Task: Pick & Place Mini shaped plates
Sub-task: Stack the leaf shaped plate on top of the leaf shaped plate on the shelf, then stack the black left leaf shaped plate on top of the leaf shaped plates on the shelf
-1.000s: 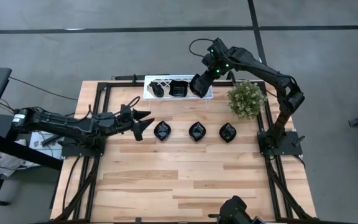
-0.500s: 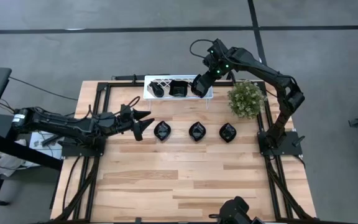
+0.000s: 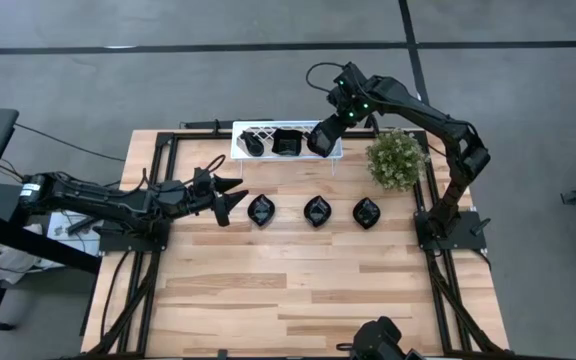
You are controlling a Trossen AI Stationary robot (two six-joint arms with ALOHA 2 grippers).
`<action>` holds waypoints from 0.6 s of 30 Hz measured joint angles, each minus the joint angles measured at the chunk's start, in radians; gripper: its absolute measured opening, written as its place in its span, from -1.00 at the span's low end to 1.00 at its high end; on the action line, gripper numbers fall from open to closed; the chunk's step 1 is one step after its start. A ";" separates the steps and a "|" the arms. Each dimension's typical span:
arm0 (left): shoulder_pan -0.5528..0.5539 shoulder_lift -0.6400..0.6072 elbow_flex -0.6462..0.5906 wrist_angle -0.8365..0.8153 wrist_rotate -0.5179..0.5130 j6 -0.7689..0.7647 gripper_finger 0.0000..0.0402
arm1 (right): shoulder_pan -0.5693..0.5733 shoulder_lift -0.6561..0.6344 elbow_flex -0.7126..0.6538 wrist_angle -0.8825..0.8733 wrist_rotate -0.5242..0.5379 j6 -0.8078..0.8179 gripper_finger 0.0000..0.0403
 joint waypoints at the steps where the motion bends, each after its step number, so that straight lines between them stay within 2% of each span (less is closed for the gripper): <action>1: 0.000 0.000 0.000 0.000 0.000 0.000 0.15 | 0.000 0.000 0.000 0.000 0.000 0.000 -0.76; 7: 0.000 0.000 0.000 0.000 0.000 0.000 0.15 | 0.001 0.000 0.000 0.004 -0.001 0.000 -0.69; 18: 0.000 0.000 0.001 0.000 0.000 0.000 0.15 | 0.001 -0.001 0.000 0.013 0.008 0.000 -0.74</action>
